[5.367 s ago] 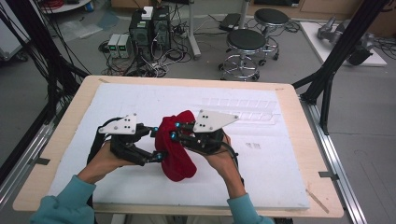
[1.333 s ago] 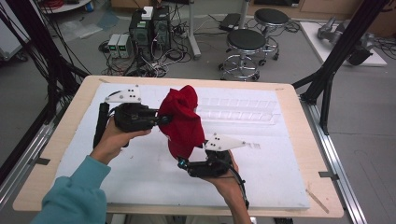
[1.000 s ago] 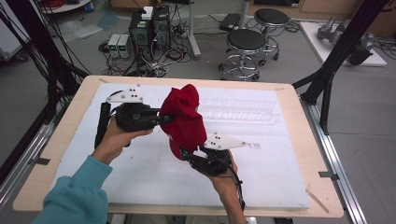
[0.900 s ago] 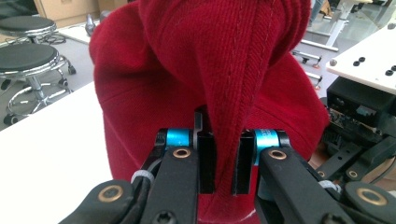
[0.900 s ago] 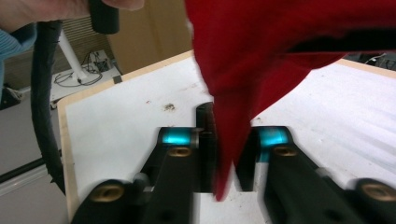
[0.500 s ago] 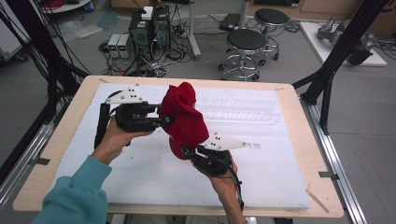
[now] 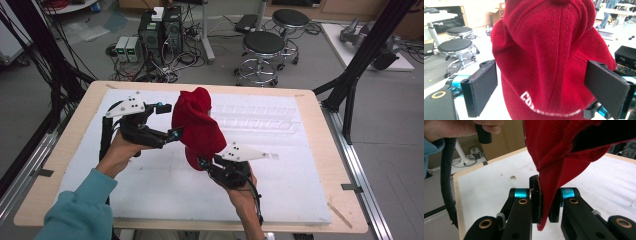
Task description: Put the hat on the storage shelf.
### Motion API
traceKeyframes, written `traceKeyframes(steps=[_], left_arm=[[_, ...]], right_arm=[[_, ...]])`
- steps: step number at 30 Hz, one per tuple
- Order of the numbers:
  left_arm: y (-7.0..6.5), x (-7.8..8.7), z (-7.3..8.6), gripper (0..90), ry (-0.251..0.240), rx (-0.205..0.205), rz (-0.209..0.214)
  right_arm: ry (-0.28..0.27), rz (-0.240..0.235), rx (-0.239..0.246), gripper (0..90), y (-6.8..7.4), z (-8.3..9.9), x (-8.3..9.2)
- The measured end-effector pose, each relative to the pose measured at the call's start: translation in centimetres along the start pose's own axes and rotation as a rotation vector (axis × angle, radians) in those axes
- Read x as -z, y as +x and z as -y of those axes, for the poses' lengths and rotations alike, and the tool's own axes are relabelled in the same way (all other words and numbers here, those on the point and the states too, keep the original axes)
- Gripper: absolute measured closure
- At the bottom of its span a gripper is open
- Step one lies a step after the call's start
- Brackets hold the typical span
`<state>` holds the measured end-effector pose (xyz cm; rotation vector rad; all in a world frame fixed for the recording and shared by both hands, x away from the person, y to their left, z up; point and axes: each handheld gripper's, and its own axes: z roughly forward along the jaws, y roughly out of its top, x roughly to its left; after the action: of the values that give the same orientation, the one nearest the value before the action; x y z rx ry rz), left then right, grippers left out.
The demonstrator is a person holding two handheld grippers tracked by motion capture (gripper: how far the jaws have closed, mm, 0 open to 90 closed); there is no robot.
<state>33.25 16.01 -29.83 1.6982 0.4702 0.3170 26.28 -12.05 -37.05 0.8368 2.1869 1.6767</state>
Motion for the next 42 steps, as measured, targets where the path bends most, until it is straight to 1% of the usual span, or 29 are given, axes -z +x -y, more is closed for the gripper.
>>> traceKeyframes(steps=[1,2,4,5,6,7,8,11,15,17,18,19,21,22,23,25,28,29,30,31,33,36,39,42], left_arm=[[0.1,0.2,0.1,12.2,0.006,0.001,-0.001],[0.2,0.4,0.3,12.1,0.005,-0.008,-0.002],[0.3,1.0,0.7,12.1,0.0,-0.021,-0.019],[0.4,1.3,1.0,11.8,-0.001,-0.022,-0.04],[0.5,1.6,1.3,11.1,0.001,-0.035,-0.059],[0.7,2.0,1.6,11.0,0.006,-0.047,-0.067],[0.8,2.4,1.9,11.0,0.005,-0.048,-0.078],[1.0,3.7,3.0,11.1,0.013,-0.062,-0.109],[1.2,5.3,4.8,11.4,0.025,-0.092,-0.143],[1.3,6.2,5.8,11.4,0.026,-0.112,-0.181],[1.4,6.6,6.4,11.4,0.022,-0.111,-0.188],[1.5,7.0,7.0,11.4,0.016,-0.097,-0.19],[1.5,7.7,8.1,11.4,0.0,-0.088,-0.211],[1.5,8.1,8.6,11.8,-0.001,-0.087,-0.218],[1.5,8.3,9.2,12.7,-0.012,-0.091,-0.224],[1.4,8.8,10.3,13.4,-0.025,-0.095,-0.234],[1.3,9.3,12.0,13.5,-0.023,-0.079,-0.26],[1.3,9.5,12.7,13.6,-0.03,-0.066,-0.268],[1.3,9.6,12.8,13.6,-0.026,-0.061,-0.269],[1.3,9.7,13.2,13.6,-0.025,-0.062,-0.275],[1.2,10.0,13.6,13.6,-0.04,-0.056,-0.284],[1.3,10.1,14.1,13.6,-0.04,-0.048,-0.29],[1.3,10.1,14.5,13.7,-0.032,-0.043,-0.295],[1.4,10.1,14.9,13.7,-0.042,-0.03,-0.303]], right_arm=[[-0.003,0.001,0.0,84.6,-0.1,0.0,0.0],[-0.004,0.005,0.0,84.6,-0.2,0.0,0.1],[-0.006,0.015,-0.002,84.6,-0.4,-0.1,0.4],[-0.015,0.018,0.004,84.6,-0.6,-0.1,0.5],[-0.018,0.024,-0.002,84.6,-0.8,-0.2,0.7],[-0.026,0.026,-0.004,84.6,-1.0,-0.3,0.8],[-0.029,0.029,-0.012,84.6,-1.2,-0.3,1.0],[-0.026,0.048,-0.004,84.6,-1.8,-0.6,1.3],[-0.04,0.072,0.001,84.5,-2.5,-1.1,1.9],[-0.052,0.083,0.002,84.5,-2.9,-1.5,2.3],[-0.063,0.085,0.001,84.5,-3.2,-1.6,2.4],[-0.068,0.087,-0.002,84.5,-3.5,-1.8,2.6],[-0.067,0.109,-0.005,84.5,-4.1,-2.0,2.8],[-0.067,0.117,-0.003,84.5,-4.4,-2.1,2.9],[-0.067,0.124,-0.009,84.5,-4.6,-2.1,3.0],[-0.066,0.14,-0.005,84.4,-5.2,-2.3,3.4],[-0.071,0.156,-0.012,84.3,-6.1,-2.5,3.9],[-0.069,0.163,-0.012,84.3,-6.4,-2.6,4.0],[-0.071,0.175,-0.012,84.3,-6.8,-2.8,4.3],[-0.071,0.177,-0.01,84.3,-6.9,-2.8,4.4],[-0.07,0.194,-0.008,84.3,-7.5,-3.1,4.7],[-0.068,0.222,0.0,84.3,-8.3,-3.5,5.0],[-0.062,0.24,0.0,84.2,-9.0,-3.8,5.3],[-0.069,0.248,-0.008,84.2,-9.7,-4.0,5.5]])
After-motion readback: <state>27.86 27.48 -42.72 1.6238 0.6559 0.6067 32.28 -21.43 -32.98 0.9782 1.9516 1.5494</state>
